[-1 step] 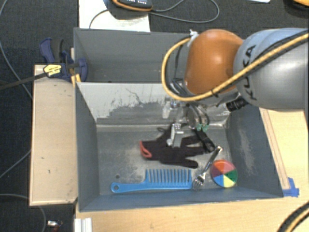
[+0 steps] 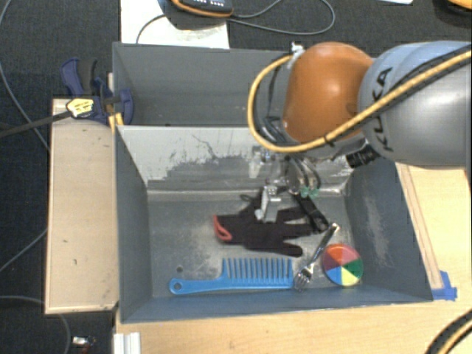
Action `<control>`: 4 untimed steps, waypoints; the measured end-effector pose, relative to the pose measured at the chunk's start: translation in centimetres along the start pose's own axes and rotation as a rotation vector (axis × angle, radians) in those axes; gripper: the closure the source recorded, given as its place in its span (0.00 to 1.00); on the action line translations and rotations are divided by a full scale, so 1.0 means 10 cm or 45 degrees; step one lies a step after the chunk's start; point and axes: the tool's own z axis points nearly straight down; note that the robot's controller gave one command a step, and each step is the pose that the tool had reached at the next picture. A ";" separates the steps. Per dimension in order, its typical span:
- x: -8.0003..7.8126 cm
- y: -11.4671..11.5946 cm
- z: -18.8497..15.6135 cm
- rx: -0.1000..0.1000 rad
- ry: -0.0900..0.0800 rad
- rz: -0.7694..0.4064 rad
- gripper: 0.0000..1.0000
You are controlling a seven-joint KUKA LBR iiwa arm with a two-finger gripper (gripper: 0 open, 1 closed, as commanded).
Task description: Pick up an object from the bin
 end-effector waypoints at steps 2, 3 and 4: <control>0.09 0.07 1.00 -0.002 -0.003 -0.007 0.00; 0.23 -0.05 1.29 -0.002 -0.004 -0.055 1.00; 0.23 -0.04 1.29 -0.002 -0.004 -0.054 1.00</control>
Offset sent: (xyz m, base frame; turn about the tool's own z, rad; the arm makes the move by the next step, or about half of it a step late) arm -0.0035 0.0173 -0.0744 0.0033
